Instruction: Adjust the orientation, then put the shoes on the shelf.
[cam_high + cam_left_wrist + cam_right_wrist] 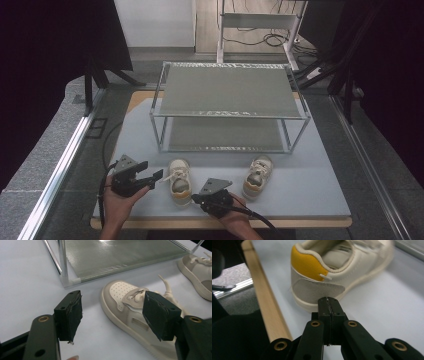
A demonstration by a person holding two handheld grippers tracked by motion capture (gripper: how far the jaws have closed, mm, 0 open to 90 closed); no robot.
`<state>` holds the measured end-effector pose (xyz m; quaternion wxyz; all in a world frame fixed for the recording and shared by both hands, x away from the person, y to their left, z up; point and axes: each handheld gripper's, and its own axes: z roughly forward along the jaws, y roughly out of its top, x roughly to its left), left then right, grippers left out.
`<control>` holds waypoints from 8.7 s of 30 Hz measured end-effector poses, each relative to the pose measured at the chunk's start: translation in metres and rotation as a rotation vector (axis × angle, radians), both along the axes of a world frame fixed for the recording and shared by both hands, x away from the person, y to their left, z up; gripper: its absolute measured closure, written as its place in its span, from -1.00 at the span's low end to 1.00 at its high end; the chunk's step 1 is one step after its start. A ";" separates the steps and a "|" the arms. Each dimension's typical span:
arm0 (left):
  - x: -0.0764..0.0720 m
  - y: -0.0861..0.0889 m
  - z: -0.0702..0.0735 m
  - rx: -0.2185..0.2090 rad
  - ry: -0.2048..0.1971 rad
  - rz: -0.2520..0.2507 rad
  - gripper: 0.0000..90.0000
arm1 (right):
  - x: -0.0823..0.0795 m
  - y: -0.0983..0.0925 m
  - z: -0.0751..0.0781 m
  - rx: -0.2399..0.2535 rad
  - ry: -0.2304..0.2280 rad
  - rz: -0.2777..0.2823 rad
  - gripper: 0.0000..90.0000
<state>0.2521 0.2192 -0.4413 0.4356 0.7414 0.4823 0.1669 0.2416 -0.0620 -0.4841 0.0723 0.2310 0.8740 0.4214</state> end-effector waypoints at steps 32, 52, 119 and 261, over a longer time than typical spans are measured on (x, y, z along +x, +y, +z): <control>0.000 0.025 -0.001 -0.020 0.003 0.065 -0.28 | -0.008 -0.064 0.024 0.085 -0.049 -0.164 0.94; 0.003 0.015 -0.005 -0.009 0.016 0.034 -0.28 | 0.011 -0.089 0.022 -0.079 -0.137 -0.401 0.93; -0.008 0.022 0.029 -0.098 0.016 -0.016 -0.26 | 0.009 -0.226 0.073 0.059 -0.137 -0.428 0.30; 0.068 -0.061 0.020 0.171 0.273 -0.132 0.85 | 0.090 -0.192 0.065 -0.240 0.127 -0.386 0.77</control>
